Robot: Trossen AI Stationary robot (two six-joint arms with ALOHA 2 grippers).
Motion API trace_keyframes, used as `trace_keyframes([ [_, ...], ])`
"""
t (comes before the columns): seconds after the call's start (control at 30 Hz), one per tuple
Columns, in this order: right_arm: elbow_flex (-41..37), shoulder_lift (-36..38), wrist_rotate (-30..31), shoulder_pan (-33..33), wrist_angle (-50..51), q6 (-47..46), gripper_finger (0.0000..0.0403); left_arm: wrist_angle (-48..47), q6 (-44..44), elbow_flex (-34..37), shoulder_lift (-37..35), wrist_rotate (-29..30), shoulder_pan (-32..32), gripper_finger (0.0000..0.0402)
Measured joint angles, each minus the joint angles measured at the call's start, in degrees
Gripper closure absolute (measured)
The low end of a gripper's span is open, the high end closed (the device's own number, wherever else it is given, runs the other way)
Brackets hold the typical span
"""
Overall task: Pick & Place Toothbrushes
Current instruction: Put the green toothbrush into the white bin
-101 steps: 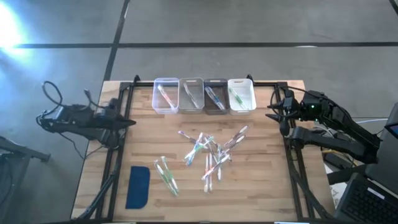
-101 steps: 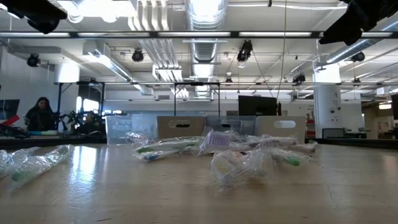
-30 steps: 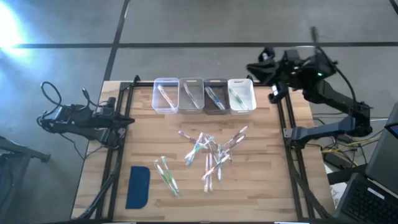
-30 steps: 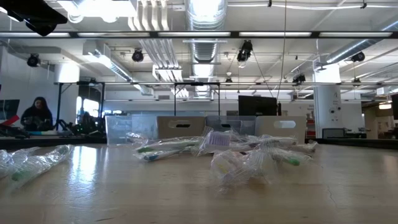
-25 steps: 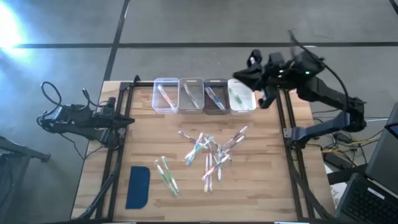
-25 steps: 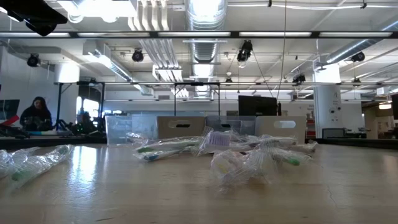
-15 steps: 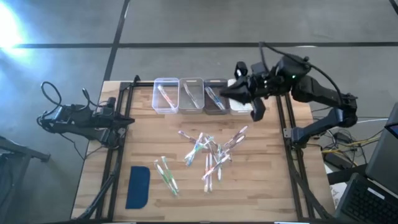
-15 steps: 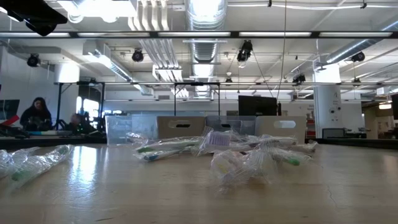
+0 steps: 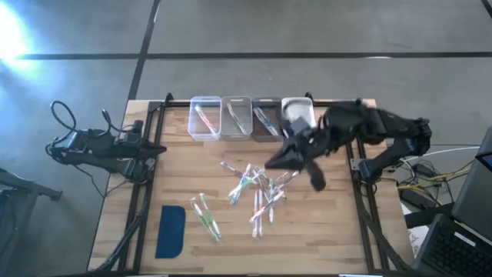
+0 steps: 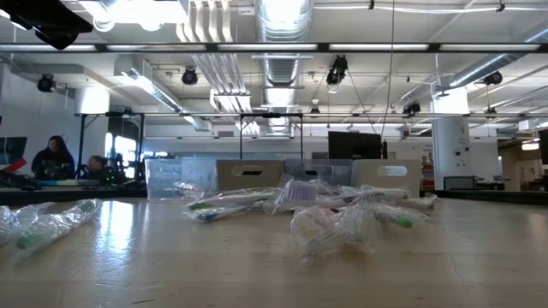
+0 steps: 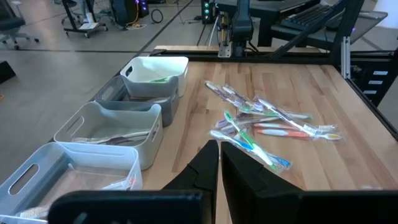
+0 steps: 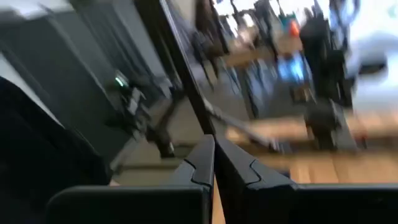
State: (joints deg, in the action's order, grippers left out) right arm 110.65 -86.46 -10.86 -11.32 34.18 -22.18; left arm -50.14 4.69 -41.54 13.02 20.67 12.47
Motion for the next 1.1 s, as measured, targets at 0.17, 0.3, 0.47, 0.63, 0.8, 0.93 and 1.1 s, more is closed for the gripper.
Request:
trace_keyframes([
  [0.17,3.5,-3.5,18.4,-7.5,12.7,-11.8,0.0394,0.0,0.0,0.0,0.0,0.0,0.0,0.0376],
  [0.3,3.8,-6.5,33.5,-12.5,18.0,-25.8,0.0394,0.0,0.0,0.0,0.0,0.0,0.0,0.0376],
  [0.47,3.1,-11.4,45.3,-17.1,18.4,-39.9,0.0394,0.0,0.0,0.0,0.0,0.0,0.0,0.0376],
  [0.63,3.2,-17.3,48.6,-19.9,20.1,-54.0,0.0394,0.0,0.0,0.0,0.0,0.0,0.0,0.0376],
  [0.8,3.6,-21.9,48.0,-22.0,26.8,-71.2,0.0394,0.0,0.0,0.0,0.0,0.0,0.0,0.0376],
  [0.93,4.2,-24.4,42.8,-23.5,36.7,-86.6,0.0394,0.0,0.0,0.0,0.0,0.0,0.0,0.0376],
  [1.1,4.2,-27.4,33.2,-24.2,43.4,-95.2,0.0394,0.0,0.0,0.0,0.0,0.0,0.0,0.0376],
])
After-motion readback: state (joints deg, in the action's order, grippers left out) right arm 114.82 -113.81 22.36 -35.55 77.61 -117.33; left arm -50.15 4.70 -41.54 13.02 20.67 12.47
